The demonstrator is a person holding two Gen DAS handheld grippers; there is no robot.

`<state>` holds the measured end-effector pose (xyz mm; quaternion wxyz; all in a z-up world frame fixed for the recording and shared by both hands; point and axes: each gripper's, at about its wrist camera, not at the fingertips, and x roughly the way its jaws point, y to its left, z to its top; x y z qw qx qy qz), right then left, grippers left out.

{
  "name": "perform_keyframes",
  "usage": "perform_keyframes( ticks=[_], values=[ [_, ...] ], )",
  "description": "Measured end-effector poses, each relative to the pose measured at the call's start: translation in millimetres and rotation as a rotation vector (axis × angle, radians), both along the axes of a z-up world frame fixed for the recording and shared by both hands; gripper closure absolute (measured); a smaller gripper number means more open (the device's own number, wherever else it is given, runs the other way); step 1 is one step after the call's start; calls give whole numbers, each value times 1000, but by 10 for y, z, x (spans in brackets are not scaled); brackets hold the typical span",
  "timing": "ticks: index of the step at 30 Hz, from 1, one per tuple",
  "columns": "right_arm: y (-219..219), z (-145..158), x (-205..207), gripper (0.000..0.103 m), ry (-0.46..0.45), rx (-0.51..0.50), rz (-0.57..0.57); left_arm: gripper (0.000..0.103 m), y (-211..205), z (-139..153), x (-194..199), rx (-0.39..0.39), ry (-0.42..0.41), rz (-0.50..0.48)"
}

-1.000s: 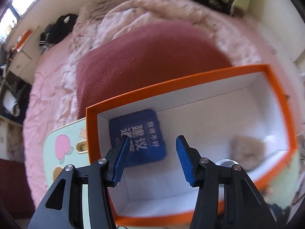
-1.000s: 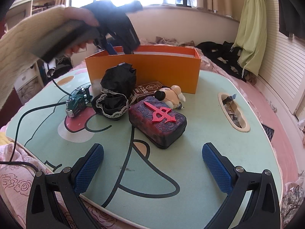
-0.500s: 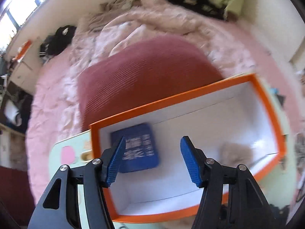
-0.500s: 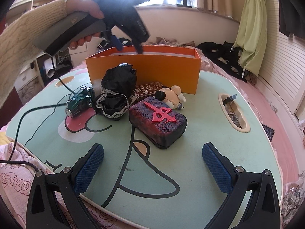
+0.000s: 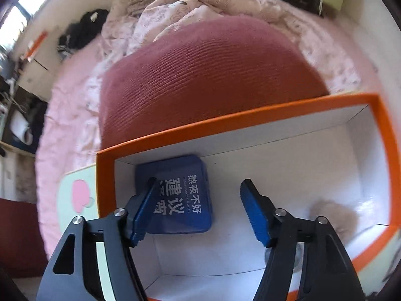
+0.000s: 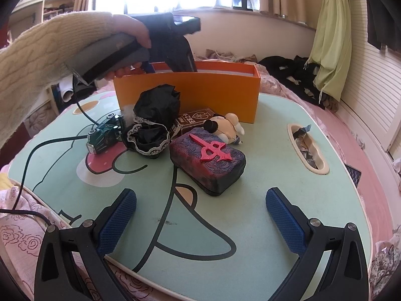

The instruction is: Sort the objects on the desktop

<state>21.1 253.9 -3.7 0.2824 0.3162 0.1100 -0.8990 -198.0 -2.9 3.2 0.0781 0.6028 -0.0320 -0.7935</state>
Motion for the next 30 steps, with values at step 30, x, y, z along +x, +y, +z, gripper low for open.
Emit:
perform_keyframes(
  ticks=[30],
  values=[
    [-30,-23,27,0,1,-3,-1,35,70,163,-121,-16,-28,-171]
  ],
)
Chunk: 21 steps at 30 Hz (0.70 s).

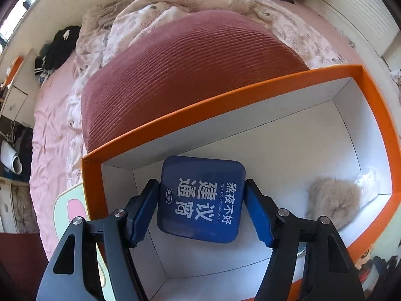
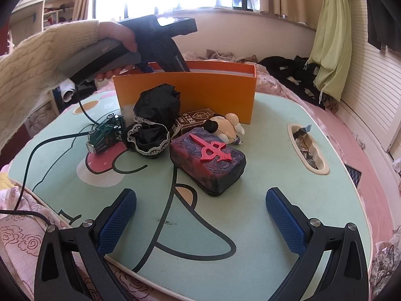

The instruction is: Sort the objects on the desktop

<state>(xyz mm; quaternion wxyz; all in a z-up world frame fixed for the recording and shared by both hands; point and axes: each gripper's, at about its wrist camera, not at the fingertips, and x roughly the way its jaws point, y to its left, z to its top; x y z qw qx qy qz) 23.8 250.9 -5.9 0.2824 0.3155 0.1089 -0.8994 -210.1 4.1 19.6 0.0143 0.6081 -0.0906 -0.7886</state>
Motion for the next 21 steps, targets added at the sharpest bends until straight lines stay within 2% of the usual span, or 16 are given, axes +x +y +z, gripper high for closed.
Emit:
perform_keyframes(
  ticks=[5,8,11,15,18,21],
  values=[
    [1,1,0,0,1,0,0,35,69,98,141,67,90,17],
    [2,2,-1,0,1,0,0,35,57,293,244,167,172,29],
    [4,3,-1,0,1,0,0,35,15,683,573,284,295,9],
    [-6,1,3,0,0,0,0,35,7,1000,1131,344,410,-46],
    [11,4,-3,0,0,0,0,35,-3,972,1542,340,441,-57],
    [2,1,1,0,0,1,0,35,37,701,1817,320,419,-59]
  ],
)
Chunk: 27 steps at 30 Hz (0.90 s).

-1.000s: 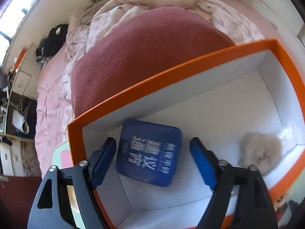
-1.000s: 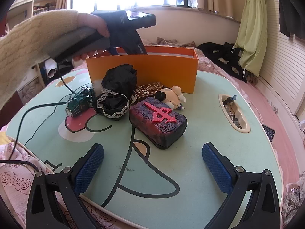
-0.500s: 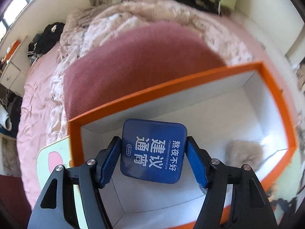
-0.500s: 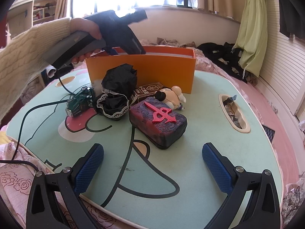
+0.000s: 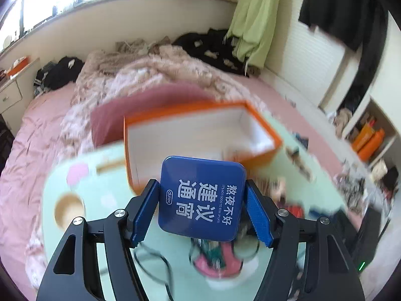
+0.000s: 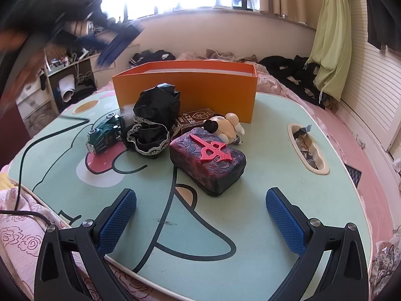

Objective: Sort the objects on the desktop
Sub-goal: 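Lift the blue tin out and set it beside the toy car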

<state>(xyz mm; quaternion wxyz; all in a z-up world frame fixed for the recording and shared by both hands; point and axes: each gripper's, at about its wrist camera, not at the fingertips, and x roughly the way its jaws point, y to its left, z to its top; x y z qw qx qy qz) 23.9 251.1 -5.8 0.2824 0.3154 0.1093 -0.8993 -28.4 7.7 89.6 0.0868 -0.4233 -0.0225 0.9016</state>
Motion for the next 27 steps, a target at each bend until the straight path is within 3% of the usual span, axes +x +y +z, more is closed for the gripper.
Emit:
perform_keyframes(
  ticks=[5,11,13,17,21,25,27],
  values=[
    [8,3,-4,0,0,-2,1,35,177,-374,293,75,-40,-30],
    [15,6,-8,0,0,-1,1,33,493,-574,294,-7,1,-36],
    [14,7,-9,0,0,-2,1,33,550,-573,305,-50,33,-49],
    [16,9,-7,0,1,-2,1,31,438,-438,447,1,93,-45],
    [9,6,-7,0,0,-2,1,29,297,-445,615,-3,43,-46],
    [22,10,-11,0,0,-1,1,29,220,-641,872,-33,-7,-43],
    [24,9,-12,0,-1,-1,1,27,188,-714,978,-5,-17,-44]
  ],
)
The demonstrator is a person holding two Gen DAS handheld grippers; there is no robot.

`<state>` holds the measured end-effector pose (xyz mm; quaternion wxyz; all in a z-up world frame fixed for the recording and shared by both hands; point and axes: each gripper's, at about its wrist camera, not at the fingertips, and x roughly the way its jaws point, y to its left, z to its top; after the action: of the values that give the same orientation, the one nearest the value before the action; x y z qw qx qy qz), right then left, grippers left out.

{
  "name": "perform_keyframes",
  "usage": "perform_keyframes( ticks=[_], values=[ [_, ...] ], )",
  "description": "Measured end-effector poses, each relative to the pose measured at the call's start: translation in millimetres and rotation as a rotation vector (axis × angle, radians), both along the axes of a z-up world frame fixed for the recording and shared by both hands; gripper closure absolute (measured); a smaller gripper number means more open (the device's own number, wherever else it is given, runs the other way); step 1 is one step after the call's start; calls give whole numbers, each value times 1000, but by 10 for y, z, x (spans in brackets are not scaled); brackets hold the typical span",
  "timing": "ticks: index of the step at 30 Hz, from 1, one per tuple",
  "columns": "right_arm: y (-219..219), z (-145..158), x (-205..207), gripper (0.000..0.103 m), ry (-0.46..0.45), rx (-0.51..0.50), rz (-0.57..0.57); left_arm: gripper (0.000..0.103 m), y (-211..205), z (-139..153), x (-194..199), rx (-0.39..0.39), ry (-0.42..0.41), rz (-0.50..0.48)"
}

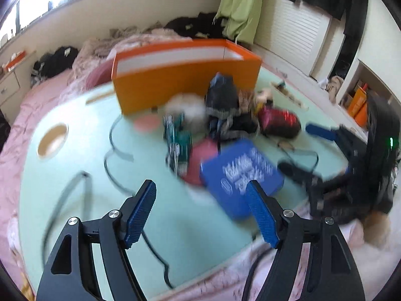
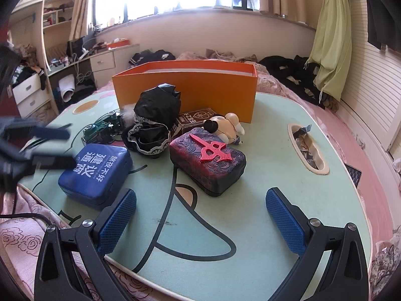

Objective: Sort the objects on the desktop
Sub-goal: 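Lift the blue tin out and set it beside the toy car, then move the right gripper over the orange box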

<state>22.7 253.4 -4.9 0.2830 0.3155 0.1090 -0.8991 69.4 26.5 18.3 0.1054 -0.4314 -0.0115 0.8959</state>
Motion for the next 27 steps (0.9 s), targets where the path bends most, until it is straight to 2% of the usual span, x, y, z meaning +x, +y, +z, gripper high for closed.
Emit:
perform_keyframes(
  ticks=[3,6,9,11,14,15,19,27],
  values=[
    [-9,-2,4,0,1,0,0,26,5,-51,70,52,-41,-28],
    [5,2,-2,0,0,-1,0,22,93,-125,60,15,-37,-34],
    [5,1,-1,0,0,0,0,16,222,-189,26,-95,9,-24],
    [-1,2,2,0,0,-2,1,14,232,-196,-29,-83,1,-28],
    [7,4,-2,0,1,-1,0,1,135,-221,-85,-85,-1,25],
    [7,4,-2,0,0,-1,1,0,96,-226,-88,-82,3,34],
    [5,5,-1,0,0,0,0,0,27,-234,1,-72,53,22],
    [1,4,-1,0,0,-1,1,0,24,-227,-8,-73,52,22]
  ],
)
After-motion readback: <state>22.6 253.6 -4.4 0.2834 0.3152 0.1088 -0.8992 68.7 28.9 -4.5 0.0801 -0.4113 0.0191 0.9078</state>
